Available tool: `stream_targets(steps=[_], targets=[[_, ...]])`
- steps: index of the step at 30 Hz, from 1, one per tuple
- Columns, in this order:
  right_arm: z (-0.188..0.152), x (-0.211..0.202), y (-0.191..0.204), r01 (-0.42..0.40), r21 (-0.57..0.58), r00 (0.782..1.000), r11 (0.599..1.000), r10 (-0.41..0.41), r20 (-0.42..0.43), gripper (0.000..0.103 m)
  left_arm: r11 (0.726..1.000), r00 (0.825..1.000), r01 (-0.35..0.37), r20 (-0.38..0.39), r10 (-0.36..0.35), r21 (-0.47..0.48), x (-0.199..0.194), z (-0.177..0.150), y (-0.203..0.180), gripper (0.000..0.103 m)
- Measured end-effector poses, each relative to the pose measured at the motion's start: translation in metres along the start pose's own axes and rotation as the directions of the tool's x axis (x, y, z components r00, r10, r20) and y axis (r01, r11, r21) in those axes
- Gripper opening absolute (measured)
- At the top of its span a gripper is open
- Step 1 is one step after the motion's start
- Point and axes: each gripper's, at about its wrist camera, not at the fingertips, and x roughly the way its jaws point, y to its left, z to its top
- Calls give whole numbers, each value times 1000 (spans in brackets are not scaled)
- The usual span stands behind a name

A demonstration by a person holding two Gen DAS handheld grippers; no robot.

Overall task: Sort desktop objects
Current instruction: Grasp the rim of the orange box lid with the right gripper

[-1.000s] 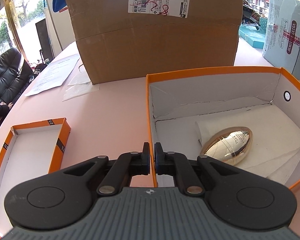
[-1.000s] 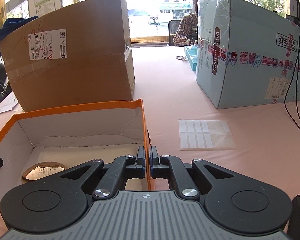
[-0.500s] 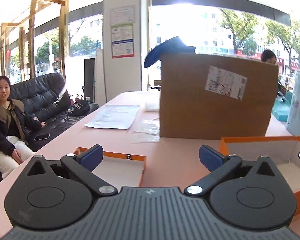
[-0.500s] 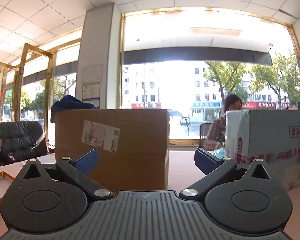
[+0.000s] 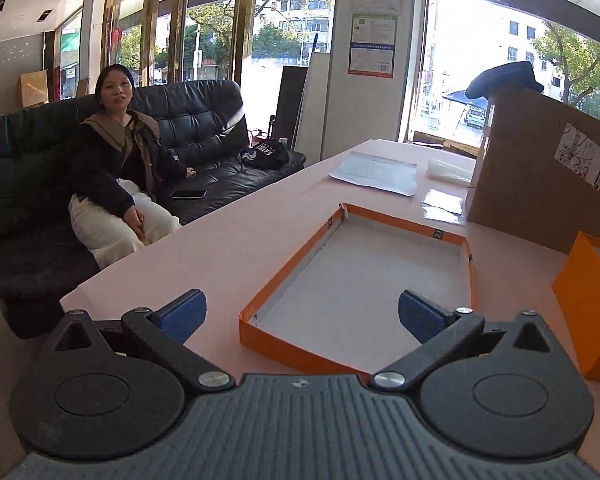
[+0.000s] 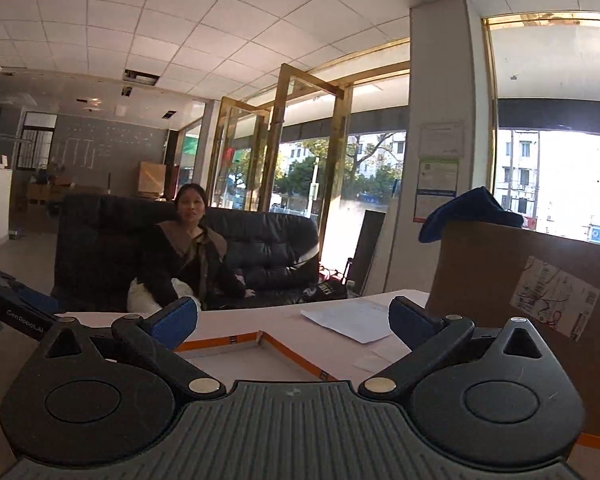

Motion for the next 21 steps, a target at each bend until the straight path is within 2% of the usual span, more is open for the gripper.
stream_targets(steps=[3,4,5,7,10,13,14,17,21], targets=[[1,32,34,-145,-17,986,989,143,-91,95,1000,1000,-23,-7,23,2,-8,-16,9,103],[0,42,45,-196,-17,974,980,193,-122,83,1000,999,-29,-12,29,8,-10,-20,11,103],[-2,52,57,-249,-17,957,968,244,-154,74,999,999,-36,-17,36,17,-13,-25,12,103],[-8,70,74,-313,-14,927,950,303,-222,40,998,998,-50,-24,51,43,-21,-34,14,103],[-17,96,98,-381,-1,878,925,361,-315,21,994,997,-73,-26,76,86,-30,-45,13,103],[-28,115,123,-439,19,821,898,410,-399,18,989,996,-85,-25,89,124,-33,-55,15,103],[-36,109,128,-442,23,815,897,411,-409,17,988,996,-85,-29,89,128,-33,-57,17,103],[-43,111,132,-420,4,817,908,380,-433,17,987,995,-82,-45,89,135,-30,-64,23,103],[-53,116,136,-391,-10,818,920,342,-463,17,995,995,-63,-78,69,74,-27,-68,33,103]])
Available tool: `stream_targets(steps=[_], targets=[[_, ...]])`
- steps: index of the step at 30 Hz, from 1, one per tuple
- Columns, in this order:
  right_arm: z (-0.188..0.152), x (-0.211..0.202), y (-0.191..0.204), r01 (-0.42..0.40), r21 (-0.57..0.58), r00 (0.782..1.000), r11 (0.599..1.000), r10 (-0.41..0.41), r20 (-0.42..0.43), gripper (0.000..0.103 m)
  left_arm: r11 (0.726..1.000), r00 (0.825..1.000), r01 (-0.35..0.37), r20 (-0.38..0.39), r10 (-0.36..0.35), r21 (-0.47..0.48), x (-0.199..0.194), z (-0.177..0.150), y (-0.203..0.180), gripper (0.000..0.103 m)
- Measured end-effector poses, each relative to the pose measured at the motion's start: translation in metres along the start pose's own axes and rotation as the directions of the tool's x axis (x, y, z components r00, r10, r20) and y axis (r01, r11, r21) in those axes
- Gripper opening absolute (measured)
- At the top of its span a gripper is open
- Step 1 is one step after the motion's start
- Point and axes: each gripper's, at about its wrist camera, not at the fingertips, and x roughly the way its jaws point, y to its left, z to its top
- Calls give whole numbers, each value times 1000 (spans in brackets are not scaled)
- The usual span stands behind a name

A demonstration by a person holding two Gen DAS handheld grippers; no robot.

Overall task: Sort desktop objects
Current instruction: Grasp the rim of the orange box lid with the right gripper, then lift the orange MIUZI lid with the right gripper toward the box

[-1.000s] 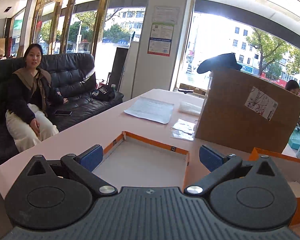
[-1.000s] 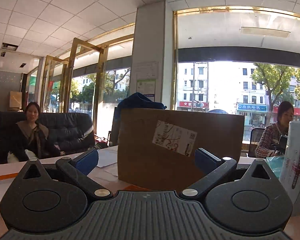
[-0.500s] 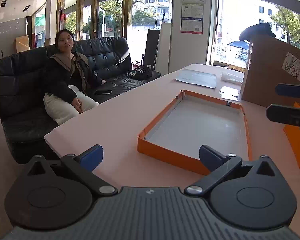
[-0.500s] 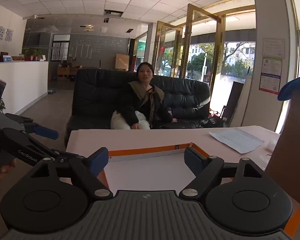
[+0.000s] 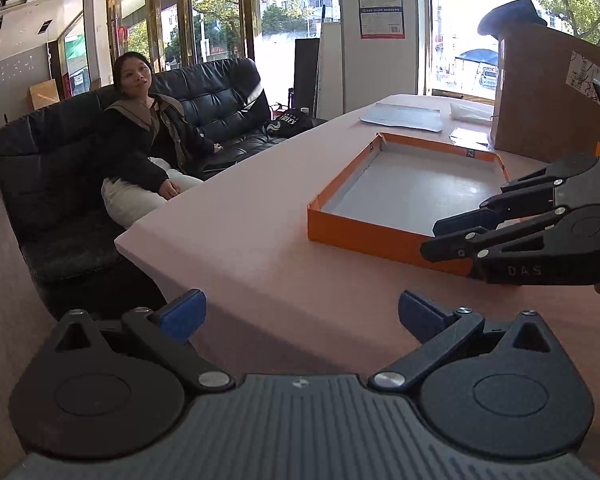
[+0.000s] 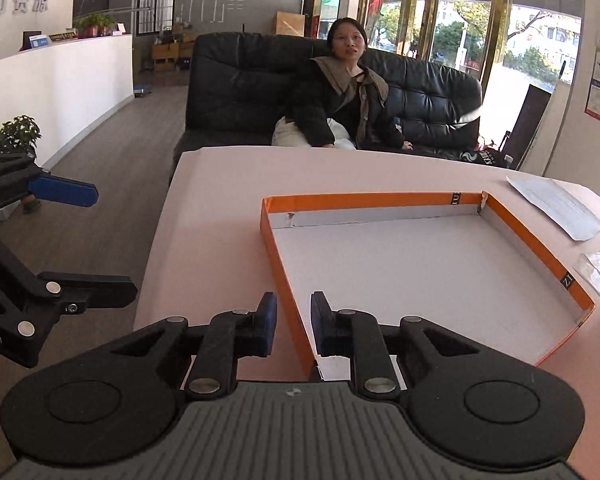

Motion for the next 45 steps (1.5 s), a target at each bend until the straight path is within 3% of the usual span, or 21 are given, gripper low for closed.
stream_targets(steps=[4,7,10,14,18,23,29,32,39,45], targets=[[-7,6,3,37,1,999,999,-37,-21,13,998,999,41,-20,-42,-37,5,-6,5,103],[-6,0,7,28,25,999,999,-27,-20,10,999,999,31,-26,-31,-21,8,-8,3,103],[3,-17,12,2,64,1000,998,-4,19,3,999,999,41,-27,-42,-36,13,-9,4,103],[15,-40,20,-33,113,997,993,25,73,2,996,997,69,-12,-70,-62,14,-3,0,103],[34,-53,-4,-62,138,989,988,42,140,3,993,996,92,16,-91,-78,13,7,-9,103],[43,-107,-19,-125,312,971,942,51,236,4,987,990,131,61,-126,-95,9,25,-24,103],[37,-177,-35,-143,432,943,890,-9,332,5,961,955,262,169,-244,-93,-5,69,-62,103],[44,-204,-50,-97,465,928,880,-89,361,6,950,934,310,199,-298,-32,-12,90,-92,103],[19,-277,-88,-35,580,863,814,-268,428,12,919,891,389,230,-391,55,-18,114,-164,103],[-10,-325,-116,53,661,822,749,-408,397,15,880,854,466,212,-475,95,-12,121,-212,103]])
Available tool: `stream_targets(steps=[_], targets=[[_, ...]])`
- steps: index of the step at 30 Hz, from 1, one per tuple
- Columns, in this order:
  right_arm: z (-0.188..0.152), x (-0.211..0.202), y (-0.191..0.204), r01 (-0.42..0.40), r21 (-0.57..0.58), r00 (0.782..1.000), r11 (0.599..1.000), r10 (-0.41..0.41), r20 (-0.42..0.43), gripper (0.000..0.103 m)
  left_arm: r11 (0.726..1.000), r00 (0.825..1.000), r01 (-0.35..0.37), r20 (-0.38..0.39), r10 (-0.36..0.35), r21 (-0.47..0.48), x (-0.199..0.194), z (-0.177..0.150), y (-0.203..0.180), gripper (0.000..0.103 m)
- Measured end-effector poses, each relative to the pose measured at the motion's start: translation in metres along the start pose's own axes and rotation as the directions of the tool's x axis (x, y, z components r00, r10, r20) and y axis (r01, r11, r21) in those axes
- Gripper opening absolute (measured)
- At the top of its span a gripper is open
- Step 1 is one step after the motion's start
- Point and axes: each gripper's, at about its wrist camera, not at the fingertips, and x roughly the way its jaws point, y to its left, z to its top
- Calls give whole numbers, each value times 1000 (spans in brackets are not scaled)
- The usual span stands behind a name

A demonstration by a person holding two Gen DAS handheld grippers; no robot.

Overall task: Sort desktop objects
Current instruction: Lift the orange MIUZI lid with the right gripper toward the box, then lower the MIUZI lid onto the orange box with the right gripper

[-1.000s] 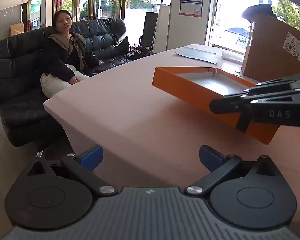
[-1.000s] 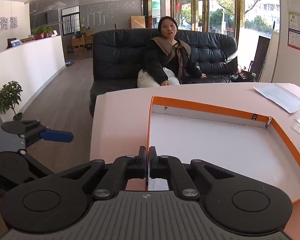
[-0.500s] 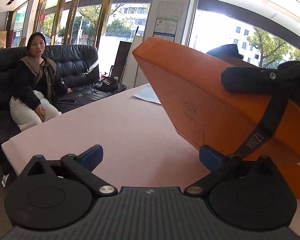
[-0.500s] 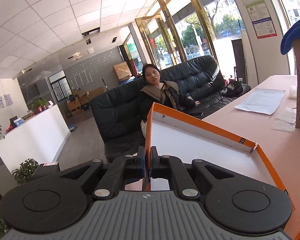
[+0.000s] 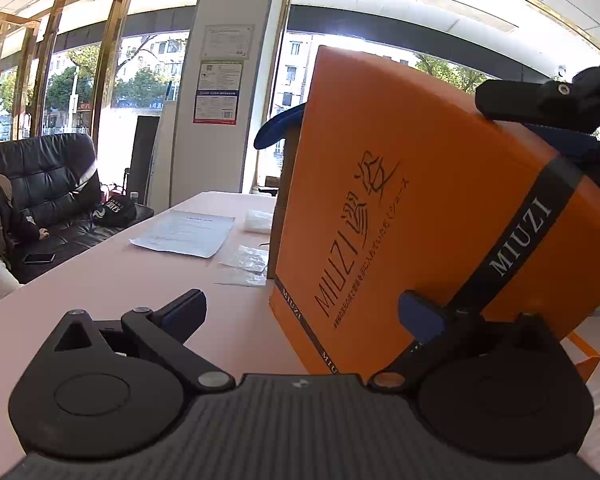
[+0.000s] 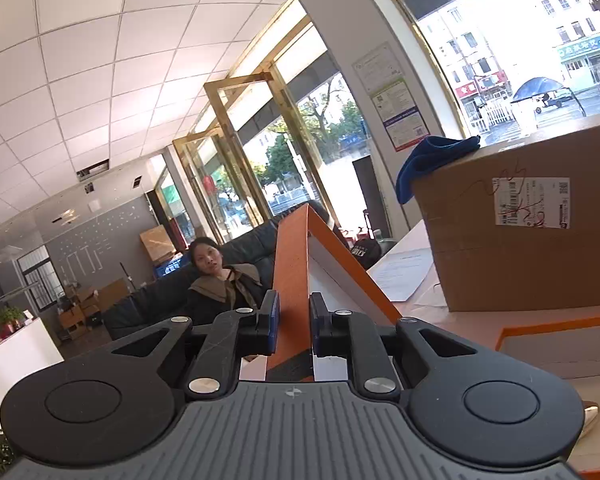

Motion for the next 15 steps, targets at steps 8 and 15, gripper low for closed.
stream_targets(steps=[8,15], targets=[[5,-49,-73,211,69,977,975,-213,30,19,992,991,124,-54,-124,12,41,-5,-50,103],[-9,-79,-152,398,146,916,905,-401,-14,24,985,983,143,-128,-131,96,76,-32,-97,103]])
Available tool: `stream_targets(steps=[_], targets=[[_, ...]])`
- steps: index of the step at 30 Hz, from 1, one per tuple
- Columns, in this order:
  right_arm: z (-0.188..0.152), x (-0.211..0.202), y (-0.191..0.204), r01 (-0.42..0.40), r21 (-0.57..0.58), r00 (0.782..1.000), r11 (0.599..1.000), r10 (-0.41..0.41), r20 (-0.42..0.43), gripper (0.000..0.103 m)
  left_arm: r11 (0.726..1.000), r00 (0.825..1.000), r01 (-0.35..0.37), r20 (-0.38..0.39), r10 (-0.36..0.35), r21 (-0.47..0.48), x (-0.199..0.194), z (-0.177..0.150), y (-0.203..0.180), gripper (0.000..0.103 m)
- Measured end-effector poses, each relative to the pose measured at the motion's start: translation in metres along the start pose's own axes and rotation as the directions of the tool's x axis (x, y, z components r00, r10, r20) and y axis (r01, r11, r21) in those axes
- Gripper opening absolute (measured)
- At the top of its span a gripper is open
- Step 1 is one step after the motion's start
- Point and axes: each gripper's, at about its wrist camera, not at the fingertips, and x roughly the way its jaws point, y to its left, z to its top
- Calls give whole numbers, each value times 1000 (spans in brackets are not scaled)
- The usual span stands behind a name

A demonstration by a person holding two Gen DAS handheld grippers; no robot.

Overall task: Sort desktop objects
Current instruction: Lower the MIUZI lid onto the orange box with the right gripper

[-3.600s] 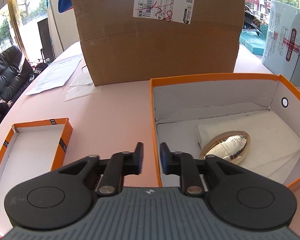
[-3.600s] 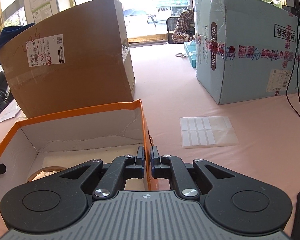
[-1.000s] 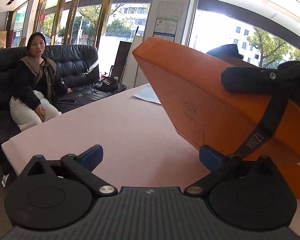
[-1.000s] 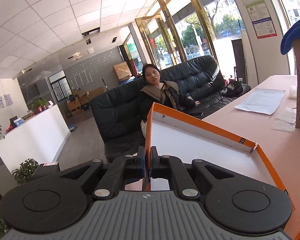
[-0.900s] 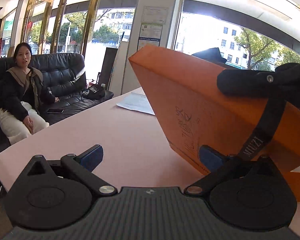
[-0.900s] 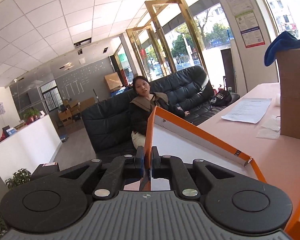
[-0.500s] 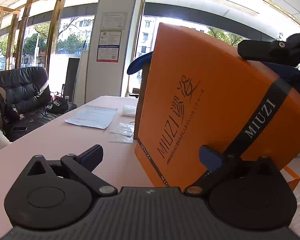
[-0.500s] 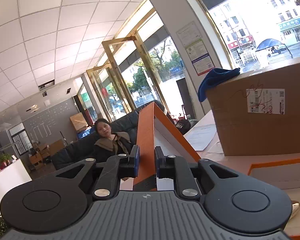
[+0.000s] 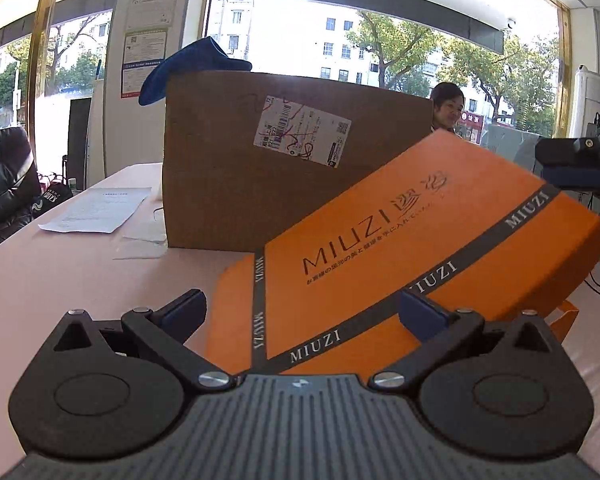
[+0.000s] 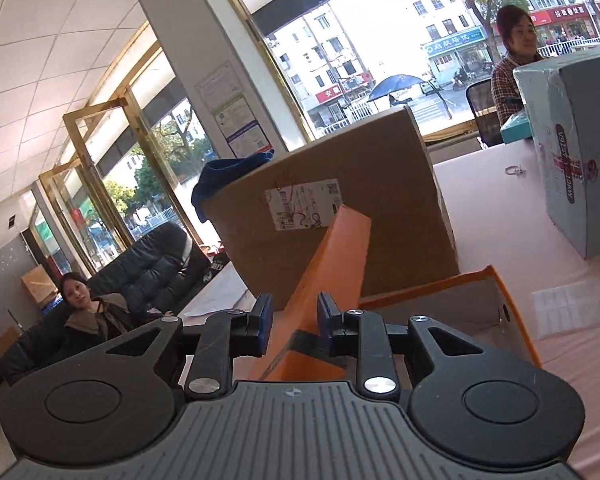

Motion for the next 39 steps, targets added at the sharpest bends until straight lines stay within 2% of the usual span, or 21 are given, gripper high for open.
stream_targets(steps=[3,4,5,6,7,11,13,15,17,19,21,23,25,27,28,29,31,33,34,39], targets=[[-16,9,-31,72,23,997,997,-71,-27,24,1000,999,25,-33,-25,5,14,-9,-9,103],[-26,15,-39,89,24,995,996,-88,-43,28,1000,999,27,-28,-27,5,14,-10,-9,103],[-31,17,-43,105,23,993,994,-103,-60,34,1000,999,30,-23,-30,5,15,-11,-8,103],[-36,20,-46,113,20,991,993,-112,-79,50,999,999,32,-18,-32,4,16,-12,-8,103],[-40,23,-49,111,21,989,994,-109,-96,61,999,999,35,-13,-35,4,16,-13,-7,103],[-53,42,-52,112,2,980,994,-110,-163,60,999,999,38,-23,-38,-2,19,-12,-3,103],[-59,47,-52,113,-19,978,993,-114,-174,51,1000,999,26,-33,-26,12,16,-10,-2,103],[-64,49,-54,100,-29,980,995,-104,-169,50,998,999,-13,-36,15,60,5,-5,-1,103],[-69,51,-56,88,-37,982,995,-92,-164,49,995,999,-52,6,52,89,-10,-2,12,103],[-72,50,-62,77,-29,984,997,-80,-162,49,991,992,-112,67,107,70,-24,2,33,103],[-76,49,-66,74,-25,985,997,-77,-157,50,986,983,-165,87,163,14,-32,5,60,103],[-75,47,-61,78,-27,985,997,-81,-153,50,983,984,-179,16,180,-47,-26,5,86,103],[-55,38,-25,83,-27,985,996,-86,-152,50,976,980,-183,-95,173,-119,-14,2,114,103],[-55,38,-26,85,-18,984,996,-87,-154,50,965,971,-157,-209,112,-212,3,-6,136,103],[-55,38,-27,86,-9,984,996,-86,-156,51,952,969,-122,-239,53,-282,9,-12,147,103],[-55,38,-28,87,2,984,996,-85,-157,51,929,970,-79,-243,-12,-362,13,-17,158,103],[-55,38,-28,90,4,984,996,-88,-157,51,869,958,-22,-260,-123,-495,21,-25,173,103],[-55,38,-26,92,-1,984,996,-91,-154,51,829,939,35,-266,-218,-558,33,-32,178,103],[-55,38,-26,92,0,984,996,-91,-151,52,822,932,57,-264,-247,-566,37,-32,176,103],[-54,31,-40,82,57,990,995,-75,-118,53,832,913,136,-257,-316,-538,48,-25,144,103]])
